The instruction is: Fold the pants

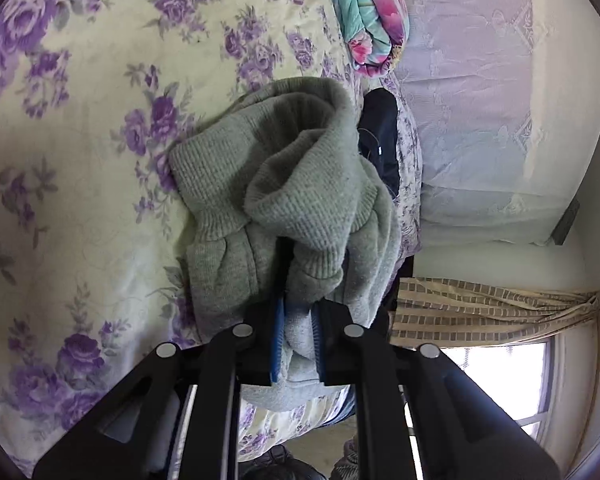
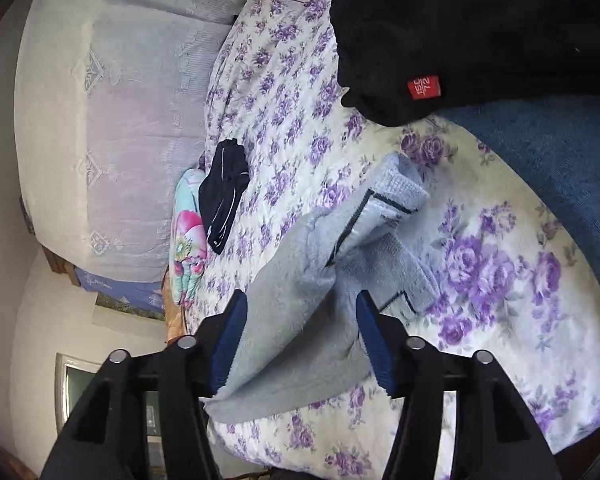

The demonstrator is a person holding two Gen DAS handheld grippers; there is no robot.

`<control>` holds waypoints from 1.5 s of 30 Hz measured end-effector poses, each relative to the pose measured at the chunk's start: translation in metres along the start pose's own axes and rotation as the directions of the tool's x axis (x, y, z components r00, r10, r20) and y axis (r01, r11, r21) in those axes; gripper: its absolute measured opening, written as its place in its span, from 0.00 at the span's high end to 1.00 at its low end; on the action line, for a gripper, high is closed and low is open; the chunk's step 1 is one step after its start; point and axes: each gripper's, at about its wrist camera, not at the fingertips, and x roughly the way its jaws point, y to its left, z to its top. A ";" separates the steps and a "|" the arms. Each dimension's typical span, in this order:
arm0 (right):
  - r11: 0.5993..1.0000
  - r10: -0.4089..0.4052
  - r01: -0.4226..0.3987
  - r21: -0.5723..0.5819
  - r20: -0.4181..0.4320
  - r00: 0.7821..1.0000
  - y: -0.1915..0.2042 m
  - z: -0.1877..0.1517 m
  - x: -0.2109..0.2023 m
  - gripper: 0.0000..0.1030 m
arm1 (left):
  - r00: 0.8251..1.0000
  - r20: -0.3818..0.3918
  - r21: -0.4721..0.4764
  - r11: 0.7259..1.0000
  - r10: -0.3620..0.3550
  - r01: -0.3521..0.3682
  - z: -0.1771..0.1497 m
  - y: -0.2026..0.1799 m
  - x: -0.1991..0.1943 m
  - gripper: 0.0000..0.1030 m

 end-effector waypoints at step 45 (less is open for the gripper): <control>0.954 0.015 -0.044 -0.295 -0.099 0.995 0.075 -0.034 0.076 0.52 | 0.929 0.239 0.677 0.638 0.283 -0.368 -0.113 -0.144 0.054 0.38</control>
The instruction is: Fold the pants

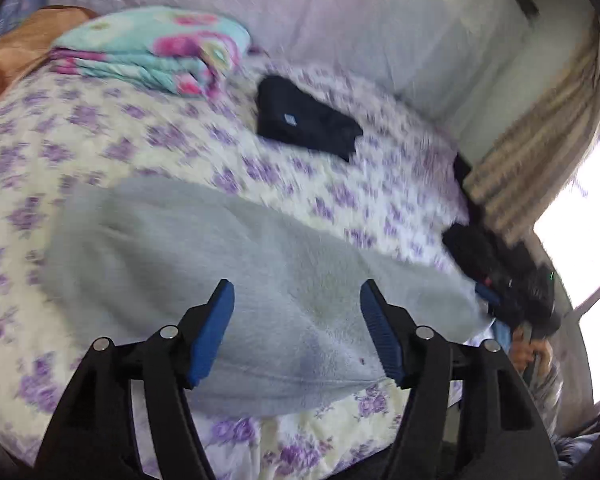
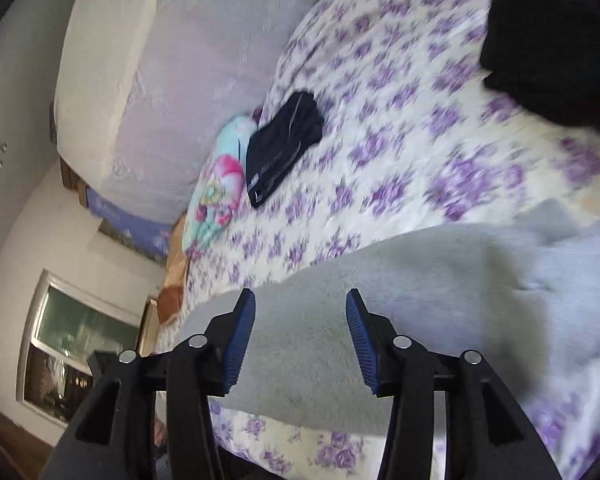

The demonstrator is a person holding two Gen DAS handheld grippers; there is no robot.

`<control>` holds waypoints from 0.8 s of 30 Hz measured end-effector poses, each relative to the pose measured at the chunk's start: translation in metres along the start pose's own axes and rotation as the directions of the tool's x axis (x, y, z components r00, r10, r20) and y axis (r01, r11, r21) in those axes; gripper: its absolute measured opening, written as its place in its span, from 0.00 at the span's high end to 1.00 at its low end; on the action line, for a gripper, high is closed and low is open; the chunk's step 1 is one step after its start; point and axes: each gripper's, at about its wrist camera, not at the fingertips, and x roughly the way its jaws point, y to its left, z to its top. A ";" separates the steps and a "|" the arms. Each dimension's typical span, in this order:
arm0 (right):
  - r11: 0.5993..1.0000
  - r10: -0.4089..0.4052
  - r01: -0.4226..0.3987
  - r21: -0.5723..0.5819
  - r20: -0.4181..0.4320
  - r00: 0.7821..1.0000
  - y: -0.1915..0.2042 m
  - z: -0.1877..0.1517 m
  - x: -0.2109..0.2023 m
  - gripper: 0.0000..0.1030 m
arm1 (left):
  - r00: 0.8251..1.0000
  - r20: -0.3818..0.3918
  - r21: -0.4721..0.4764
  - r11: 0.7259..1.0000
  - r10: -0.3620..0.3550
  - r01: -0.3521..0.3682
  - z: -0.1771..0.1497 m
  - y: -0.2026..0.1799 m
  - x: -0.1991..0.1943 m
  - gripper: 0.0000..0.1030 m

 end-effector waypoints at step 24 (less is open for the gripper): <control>0.976 -0.135 0.093 0.198 0.209 0.968 -0.076 -0.069 -0.100 0.27 | 0.969 0.202 0.170 0.970 0.141 -0.176 -0.058 -0.034 -0.015 0.12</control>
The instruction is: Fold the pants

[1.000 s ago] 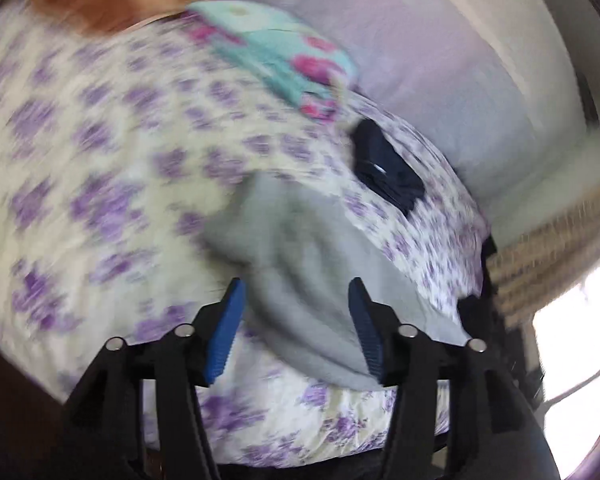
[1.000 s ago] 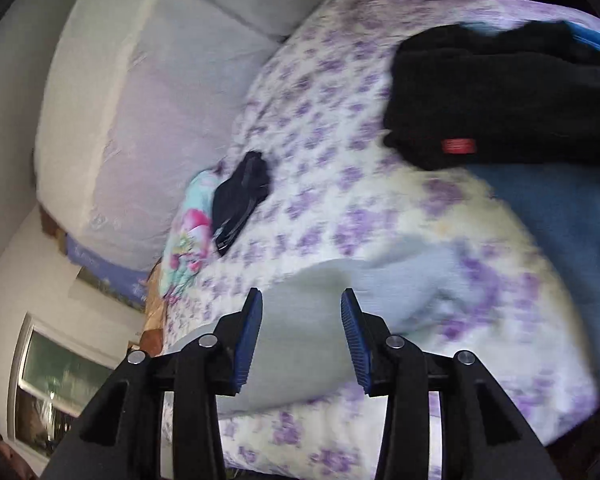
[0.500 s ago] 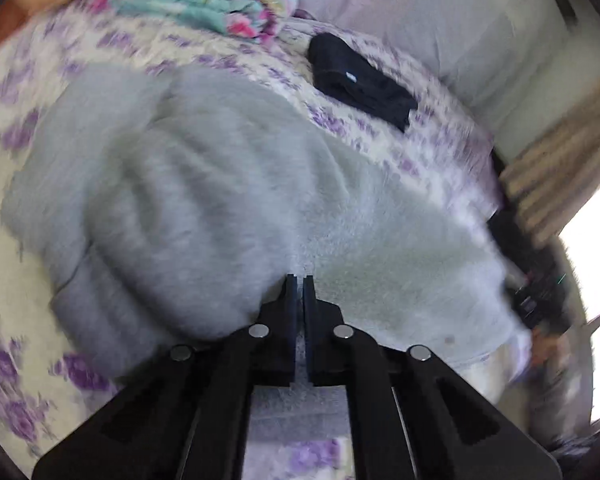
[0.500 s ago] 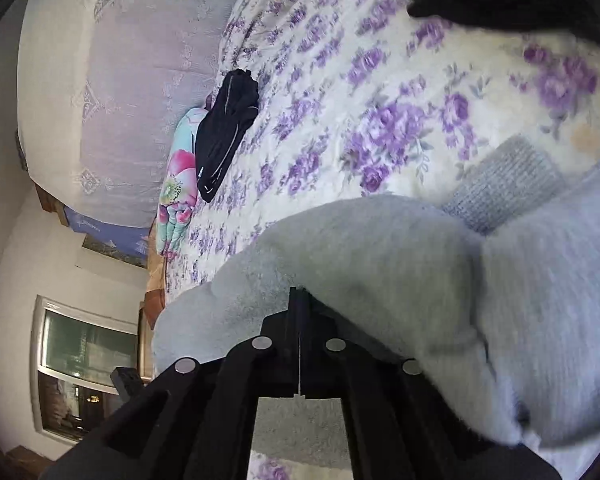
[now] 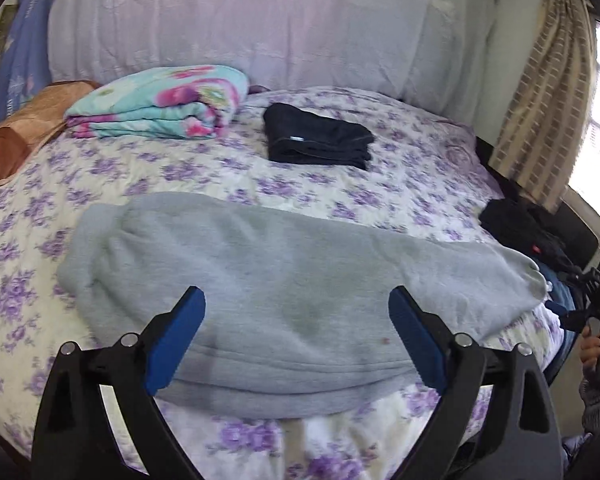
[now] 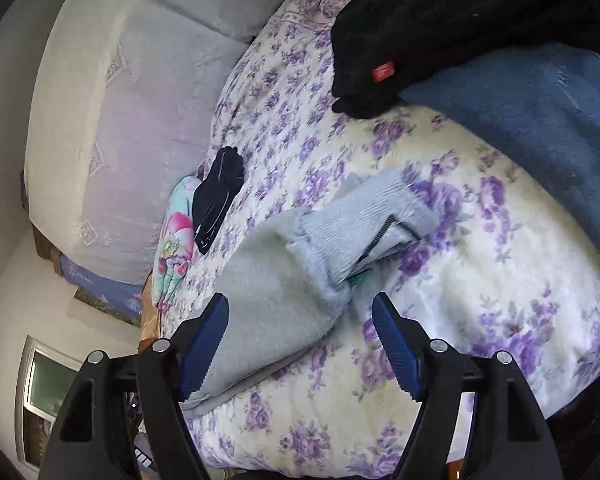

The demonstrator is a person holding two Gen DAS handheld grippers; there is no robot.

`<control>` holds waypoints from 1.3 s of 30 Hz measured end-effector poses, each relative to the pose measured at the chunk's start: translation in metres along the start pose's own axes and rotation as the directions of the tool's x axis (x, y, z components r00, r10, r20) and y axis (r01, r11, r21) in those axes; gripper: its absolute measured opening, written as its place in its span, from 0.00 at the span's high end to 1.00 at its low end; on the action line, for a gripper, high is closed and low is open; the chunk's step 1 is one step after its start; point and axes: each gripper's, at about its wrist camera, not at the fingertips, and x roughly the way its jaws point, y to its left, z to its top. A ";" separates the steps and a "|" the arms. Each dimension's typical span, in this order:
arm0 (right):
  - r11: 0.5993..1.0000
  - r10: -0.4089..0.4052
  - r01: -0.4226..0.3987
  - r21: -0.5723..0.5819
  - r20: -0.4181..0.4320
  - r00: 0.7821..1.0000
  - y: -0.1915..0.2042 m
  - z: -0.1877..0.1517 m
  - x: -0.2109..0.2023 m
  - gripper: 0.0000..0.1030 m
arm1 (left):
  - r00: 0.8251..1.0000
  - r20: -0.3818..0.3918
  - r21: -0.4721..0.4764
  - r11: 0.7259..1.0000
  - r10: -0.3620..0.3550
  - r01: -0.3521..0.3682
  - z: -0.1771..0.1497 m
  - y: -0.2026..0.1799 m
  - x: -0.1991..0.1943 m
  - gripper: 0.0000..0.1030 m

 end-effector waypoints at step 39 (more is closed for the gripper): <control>0.997 -0.015 0.025 -0.075 0.132 0.991 0.012 0.012 0.055 0.62 | 0.975 -0.198 0.170 0.983 0.104 -0.070 -0.024 -0.117 0.138 0.09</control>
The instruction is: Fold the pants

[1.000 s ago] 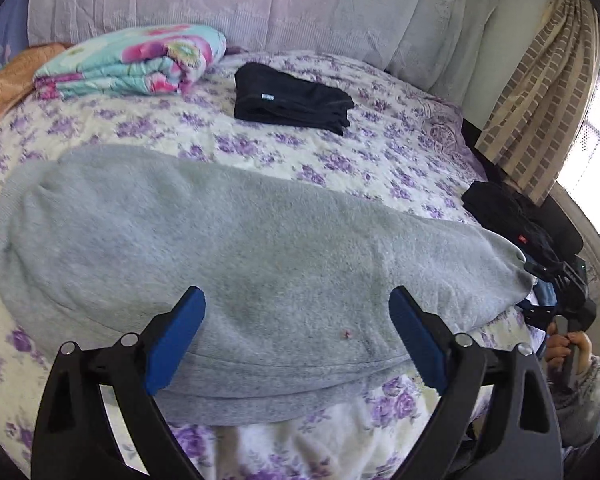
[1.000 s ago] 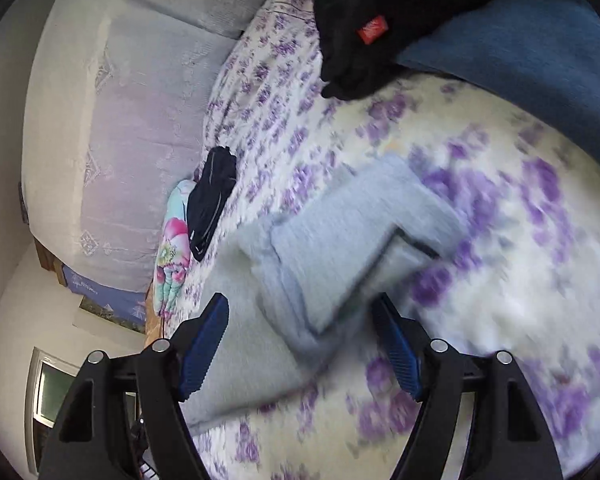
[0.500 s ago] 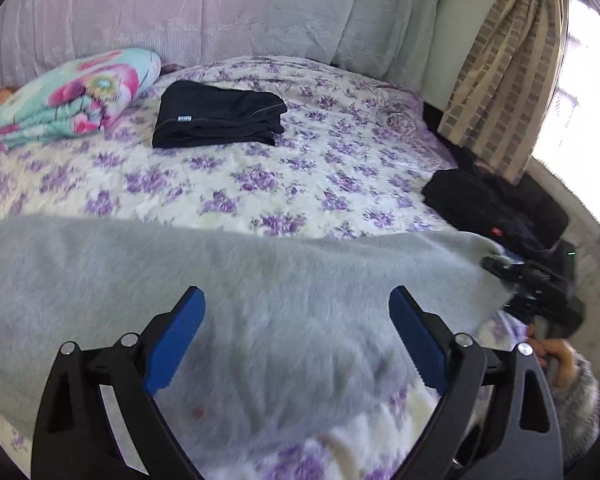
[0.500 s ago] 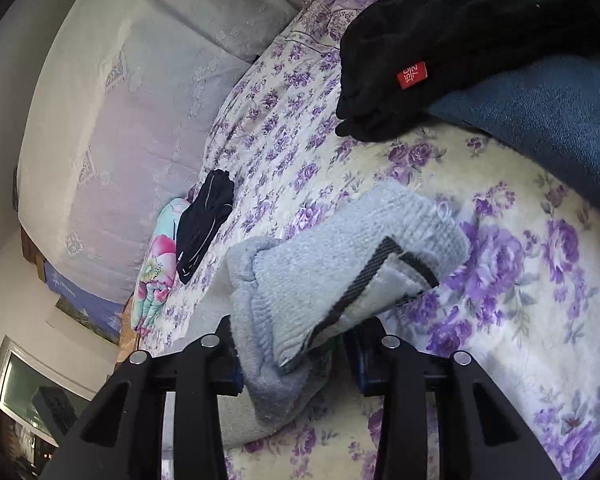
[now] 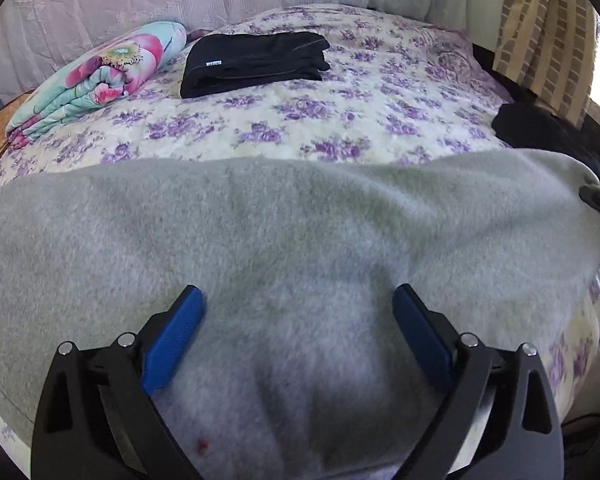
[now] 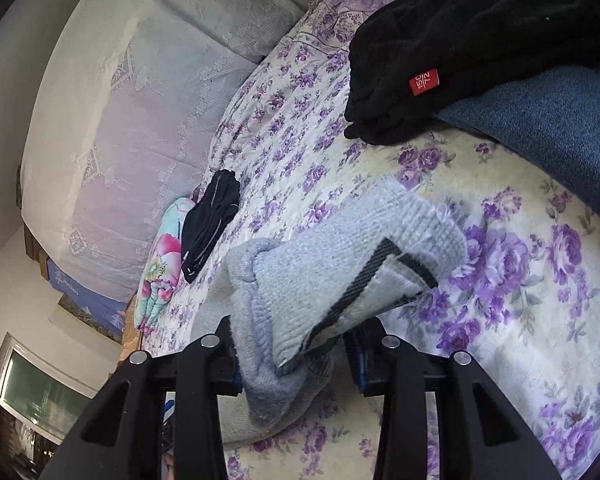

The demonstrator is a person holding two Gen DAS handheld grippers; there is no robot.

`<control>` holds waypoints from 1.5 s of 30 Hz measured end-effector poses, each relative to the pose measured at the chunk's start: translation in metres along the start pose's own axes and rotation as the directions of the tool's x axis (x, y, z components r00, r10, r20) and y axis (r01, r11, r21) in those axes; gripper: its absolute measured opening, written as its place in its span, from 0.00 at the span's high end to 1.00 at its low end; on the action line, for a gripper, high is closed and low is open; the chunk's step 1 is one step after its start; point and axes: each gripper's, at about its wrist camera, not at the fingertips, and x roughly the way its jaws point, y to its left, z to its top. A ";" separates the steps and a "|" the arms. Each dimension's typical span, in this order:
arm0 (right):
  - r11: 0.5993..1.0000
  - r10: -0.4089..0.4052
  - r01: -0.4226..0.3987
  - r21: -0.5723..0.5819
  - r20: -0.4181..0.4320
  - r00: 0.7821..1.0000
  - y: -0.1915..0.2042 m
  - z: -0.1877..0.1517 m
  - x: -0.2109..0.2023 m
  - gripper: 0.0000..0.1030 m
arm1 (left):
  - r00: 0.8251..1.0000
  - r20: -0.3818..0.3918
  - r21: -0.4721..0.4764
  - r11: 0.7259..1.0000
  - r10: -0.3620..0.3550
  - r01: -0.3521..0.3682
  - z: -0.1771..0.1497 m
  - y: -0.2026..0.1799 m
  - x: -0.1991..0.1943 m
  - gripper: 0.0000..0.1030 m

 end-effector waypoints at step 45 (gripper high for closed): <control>0.905 -0.022 -0.406 -0.129 -0.966 0.259 0.238 -0.078 0.290 0.16 | 0.977 0.108 0.047 0.983 -0.183 0.179 -0.049 0.014 -0.030 0.05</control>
